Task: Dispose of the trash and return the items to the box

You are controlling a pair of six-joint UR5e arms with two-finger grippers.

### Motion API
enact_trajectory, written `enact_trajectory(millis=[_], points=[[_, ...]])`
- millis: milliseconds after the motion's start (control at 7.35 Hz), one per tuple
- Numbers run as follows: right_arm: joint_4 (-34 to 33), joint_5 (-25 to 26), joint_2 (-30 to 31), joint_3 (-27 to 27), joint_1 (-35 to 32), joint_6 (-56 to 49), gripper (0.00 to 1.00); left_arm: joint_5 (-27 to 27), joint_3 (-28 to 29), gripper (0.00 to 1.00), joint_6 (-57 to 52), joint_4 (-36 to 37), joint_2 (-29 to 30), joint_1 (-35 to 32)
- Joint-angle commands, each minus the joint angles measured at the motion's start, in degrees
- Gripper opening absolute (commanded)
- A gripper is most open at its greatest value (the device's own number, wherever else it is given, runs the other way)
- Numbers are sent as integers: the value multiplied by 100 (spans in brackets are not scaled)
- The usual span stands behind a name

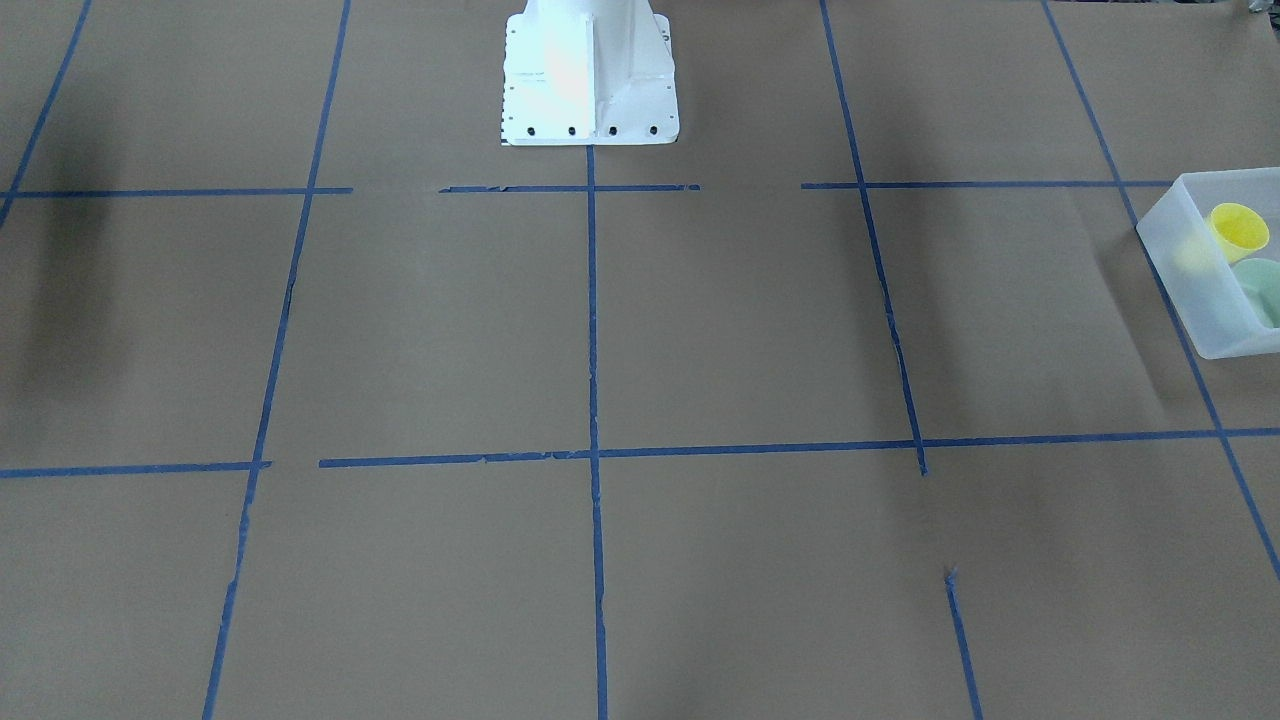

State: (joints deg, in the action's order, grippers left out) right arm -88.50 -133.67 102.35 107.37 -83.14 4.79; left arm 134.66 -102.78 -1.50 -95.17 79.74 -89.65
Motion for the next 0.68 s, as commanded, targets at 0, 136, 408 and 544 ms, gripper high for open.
enact_trajectory(millis=[0, 136, 408, 544], points=[[299, -19, 216, -23, -202, -22, 100, -1, -23, 100, 0, -1, 16, 0], [281, -28, 155, -15, -202, -22, 100, -1, -23, 100, 0, -1, 24, 0], [264, -46, 110, -15, -202, -22, 100, -10, -23, 100, 0, -1, 33, 0], [264, -45, 110, -15, -202, -22, 100, -10, -23, 100, 0, -1, 33, 0]])
